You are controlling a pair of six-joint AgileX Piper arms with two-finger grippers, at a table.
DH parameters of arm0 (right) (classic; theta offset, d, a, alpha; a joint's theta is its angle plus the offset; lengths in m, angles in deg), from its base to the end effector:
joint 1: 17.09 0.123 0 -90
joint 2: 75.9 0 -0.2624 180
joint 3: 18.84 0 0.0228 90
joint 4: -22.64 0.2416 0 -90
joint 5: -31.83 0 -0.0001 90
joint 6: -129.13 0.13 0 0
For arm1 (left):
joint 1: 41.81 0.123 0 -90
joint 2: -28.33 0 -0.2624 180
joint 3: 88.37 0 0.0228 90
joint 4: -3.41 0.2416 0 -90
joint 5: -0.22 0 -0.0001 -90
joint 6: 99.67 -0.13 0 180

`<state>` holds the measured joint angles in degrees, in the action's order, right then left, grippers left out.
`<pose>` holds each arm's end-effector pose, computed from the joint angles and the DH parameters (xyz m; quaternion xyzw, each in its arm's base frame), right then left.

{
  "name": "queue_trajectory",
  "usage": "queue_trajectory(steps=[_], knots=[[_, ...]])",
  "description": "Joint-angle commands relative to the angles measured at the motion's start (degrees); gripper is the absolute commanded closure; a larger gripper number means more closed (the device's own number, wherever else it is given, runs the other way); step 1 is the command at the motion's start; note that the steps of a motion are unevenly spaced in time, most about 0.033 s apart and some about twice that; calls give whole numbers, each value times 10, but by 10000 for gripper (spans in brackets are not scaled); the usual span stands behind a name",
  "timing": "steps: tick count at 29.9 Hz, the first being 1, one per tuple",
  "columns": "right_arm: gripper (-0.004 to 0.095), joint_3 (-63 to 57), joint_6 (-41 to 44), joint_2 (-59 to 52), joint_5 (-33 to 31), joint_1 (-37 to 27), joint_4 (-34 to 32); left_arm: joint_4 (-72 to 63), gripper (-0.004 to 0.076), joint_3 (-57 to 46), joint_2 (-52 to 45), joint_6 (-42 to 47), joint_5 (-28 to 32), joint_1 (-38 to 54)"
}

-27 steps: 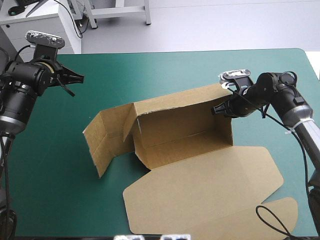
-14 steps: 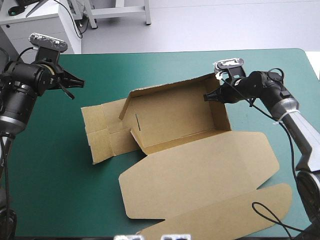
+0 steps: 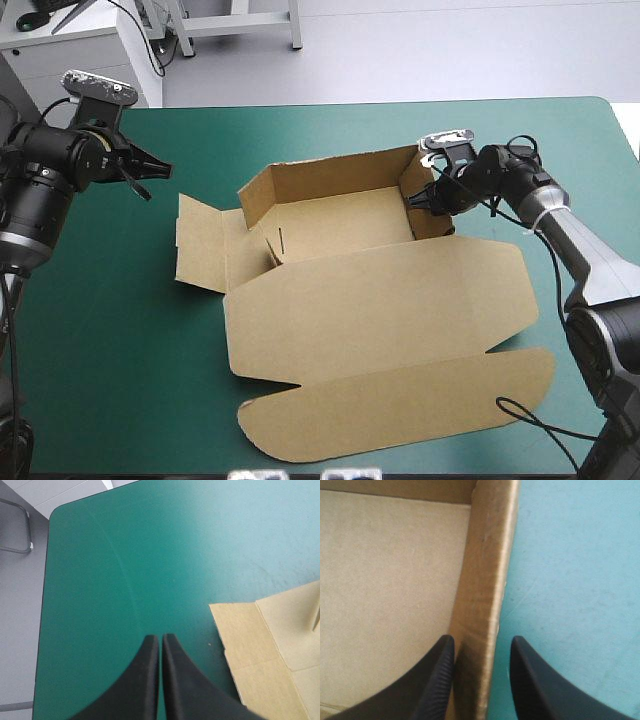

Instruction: Fold the box

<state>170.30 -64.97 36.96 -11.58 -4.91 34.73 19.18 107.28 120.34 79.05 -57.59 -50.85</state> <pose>0.3997 0.1054 0.2223 -0.1653 0.9409 0.0863 0.2828 0.3314 -0.0224 0.3777 0.1041 0.9067 0.1090 0.3940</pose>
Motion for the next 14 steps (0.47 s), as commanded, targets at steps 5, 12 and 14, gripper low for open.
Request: queue_trajectory(steps=[5,12,14], knots=[[481,165,14,-33,-77,-1,-29,6,725,14,-22,2,4,-1],[481,266,17,-33,-108,-1,-33,7,725,14,-22,2,-23,-1],[481,272,46,-33,-124,-1,-46,8,725,14,-22,2,-28,-1]])
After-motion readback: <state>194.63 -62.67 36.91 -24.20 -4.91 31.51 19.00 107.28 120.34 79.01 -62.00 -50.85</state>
